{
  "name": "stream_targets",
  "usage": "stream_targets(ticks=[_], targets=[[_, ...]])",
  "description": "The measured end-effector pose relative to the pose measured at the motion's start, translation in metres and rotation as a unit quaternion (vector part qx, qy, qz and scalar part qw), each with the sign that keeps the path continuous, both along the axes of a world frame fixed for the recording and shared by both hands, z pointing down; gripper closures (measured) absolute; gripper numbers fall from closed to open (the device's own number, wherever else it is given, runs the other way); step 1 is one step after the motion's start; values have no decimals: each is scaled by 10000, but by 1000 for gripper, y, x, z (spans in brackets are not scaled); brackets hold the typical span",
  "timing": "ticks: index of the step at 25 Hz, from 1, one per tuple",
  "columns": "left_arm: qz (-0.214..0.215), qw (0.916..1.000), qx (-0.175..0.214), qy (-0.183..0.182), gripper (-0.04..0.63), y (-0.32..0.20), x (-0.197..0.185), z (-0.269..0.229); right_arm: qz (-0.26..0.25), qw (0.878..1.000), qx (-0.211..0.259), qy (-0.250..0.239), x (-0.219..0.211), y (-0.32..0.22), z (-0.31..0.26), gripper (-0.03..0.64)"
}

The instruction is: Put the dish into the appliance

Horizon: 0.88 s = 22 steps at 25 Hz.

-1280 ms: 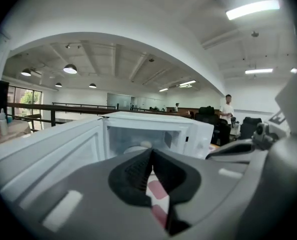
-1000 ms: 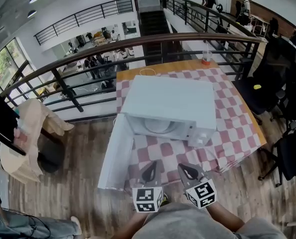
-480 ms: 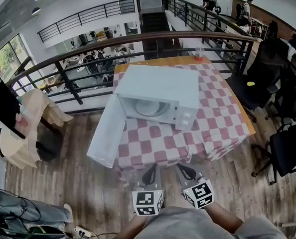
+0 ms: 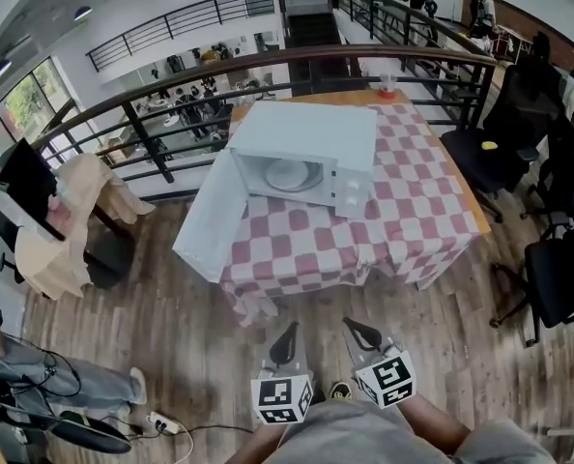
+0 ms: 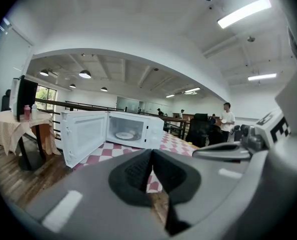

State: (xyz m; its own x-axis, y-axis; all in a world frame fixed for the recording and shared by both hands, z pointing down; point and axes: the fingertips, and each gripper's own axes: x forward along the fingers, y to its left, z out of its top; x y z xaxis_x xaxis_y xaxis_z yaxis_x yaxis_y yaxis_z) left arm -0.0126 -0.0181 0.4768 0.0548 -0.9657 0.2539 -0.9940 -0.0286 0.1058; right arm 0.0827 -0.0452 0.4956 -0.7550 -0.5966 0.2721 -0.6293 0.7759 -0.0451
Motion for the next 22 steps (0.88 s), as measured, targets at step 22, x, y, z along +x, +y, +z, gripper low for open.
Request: stream_targets(ticks=[22], targets=[[35,10000,-26,-69,584,26,-1,5,-198,9997,66,99,-10,29,3,618]])
